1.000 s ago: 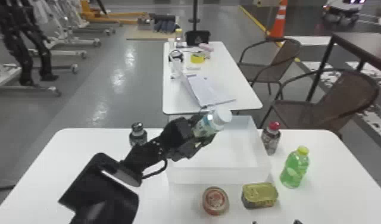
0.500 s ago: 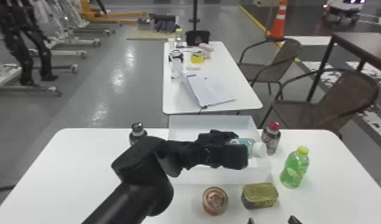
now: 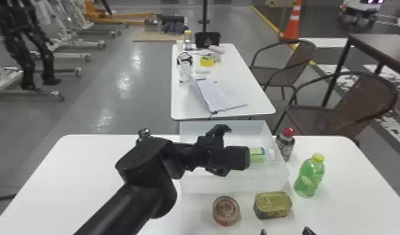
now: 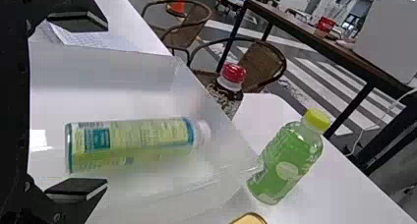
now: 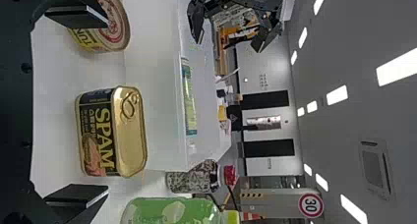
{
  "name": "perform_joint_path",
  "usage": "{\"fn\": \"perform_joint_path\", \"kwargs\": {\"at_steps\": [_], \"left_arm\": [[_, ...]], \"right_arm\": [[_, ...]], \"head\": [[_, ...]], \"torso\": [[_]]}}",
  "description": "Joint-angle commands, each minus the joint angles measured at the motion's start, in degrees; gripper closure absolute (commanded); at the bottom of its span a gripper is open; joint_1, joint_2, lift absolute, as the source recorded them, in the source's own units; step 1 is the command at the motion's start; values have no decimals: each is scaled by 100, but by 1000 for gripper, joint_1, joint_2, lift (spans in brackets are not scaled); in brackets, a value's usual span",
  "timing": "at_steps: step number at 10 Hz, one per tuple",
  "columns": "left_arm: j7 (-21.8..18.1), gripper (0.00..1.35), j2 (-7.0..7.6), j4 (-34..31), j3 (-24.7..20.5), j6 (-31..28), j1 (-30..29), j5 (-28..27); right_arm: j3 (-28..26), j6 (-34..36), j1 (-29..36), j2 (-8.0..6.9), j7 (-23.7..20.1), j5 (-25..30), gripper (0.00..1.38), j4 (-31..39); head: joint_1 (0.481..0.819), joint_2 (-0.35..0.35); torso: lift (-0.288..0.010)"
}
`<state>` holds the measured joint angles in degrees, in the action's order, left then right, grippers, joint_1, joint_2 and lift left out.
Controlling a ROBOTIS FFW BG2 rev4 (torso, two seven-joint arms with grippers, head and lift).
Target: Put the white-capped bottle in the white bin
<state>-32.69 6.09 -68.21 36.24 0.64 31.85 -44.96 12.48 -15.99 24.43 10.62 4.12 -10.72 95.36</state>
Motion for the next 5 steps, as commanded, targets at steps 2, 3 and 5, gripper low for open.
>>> {"fn": "perform_joint_path", "kwargs": {"at_steps": [2, 3, 5], "left_arm": [[-167, 108, 85, -465, -689, -82, -390, 49], [-246, 108, 103, -816, -1163, -90, -707, 190], [-255, 116, -91, -1511, -2526, 296, -1726, 954]], "right_arm": [[0, 0, 18, 28, 1, -18, 107, 18], [-9, 0, 36, 28, 1, -18, 107, 18], [-18, 0, 71, 37, 1, -35, 107, 44]], "head": [[549, 0], [549, 0], [549, 0]], "torso": [[-100], [-100], [-100]]}}
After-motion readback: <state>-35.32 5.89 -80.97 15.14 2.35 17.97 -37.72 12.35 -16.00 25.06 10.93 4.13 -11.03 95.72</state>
